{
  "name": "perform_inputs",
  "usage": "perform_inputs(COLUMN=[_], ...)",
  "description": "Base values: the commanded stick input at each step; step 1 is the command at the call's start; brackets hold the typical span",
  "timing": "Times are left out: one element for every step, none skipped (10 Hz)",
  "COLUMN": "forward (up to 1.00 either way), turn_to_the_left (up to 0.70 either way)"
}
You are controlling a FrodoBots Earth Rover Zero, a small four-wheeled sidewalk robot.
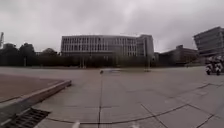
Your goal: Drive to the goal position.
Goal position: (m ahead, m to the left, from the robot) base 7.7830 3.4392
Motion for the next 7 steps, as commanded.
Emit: perform_inputs(forward=[0.70,0.70,0.70,0.70,0.70,0.70,0.70], turn_to_the_left=[0.00,0.00,0.00,0.00,0.00,0.00,0.00])
